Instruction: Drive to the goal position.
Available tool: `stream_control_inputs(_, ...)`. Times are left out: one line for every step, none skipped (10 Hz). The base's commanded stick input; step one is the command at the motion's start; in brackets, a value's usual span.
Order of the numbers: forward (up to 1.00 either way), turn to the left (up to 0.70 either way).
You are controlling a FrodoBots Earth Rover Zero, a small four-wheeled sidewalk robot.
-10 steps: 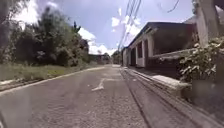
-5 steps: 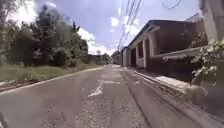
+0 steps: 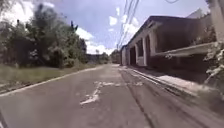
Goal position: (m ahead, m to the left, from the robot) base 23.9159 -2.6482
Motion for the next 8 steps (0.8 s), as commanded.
stream_control_inputs(0.70,0.01)
stream_control_inputs(0.70,0.01)
stream_control_inputs(0.70,0.01)
stream_control_inputs(0.70,0.01)
stream_control_inputs(0.70,0.01)
stream_control_inputs(0.70,0.01)
stream_control_inputs(0.70,0.01)
stream_control_inputs(0.70,0.01)
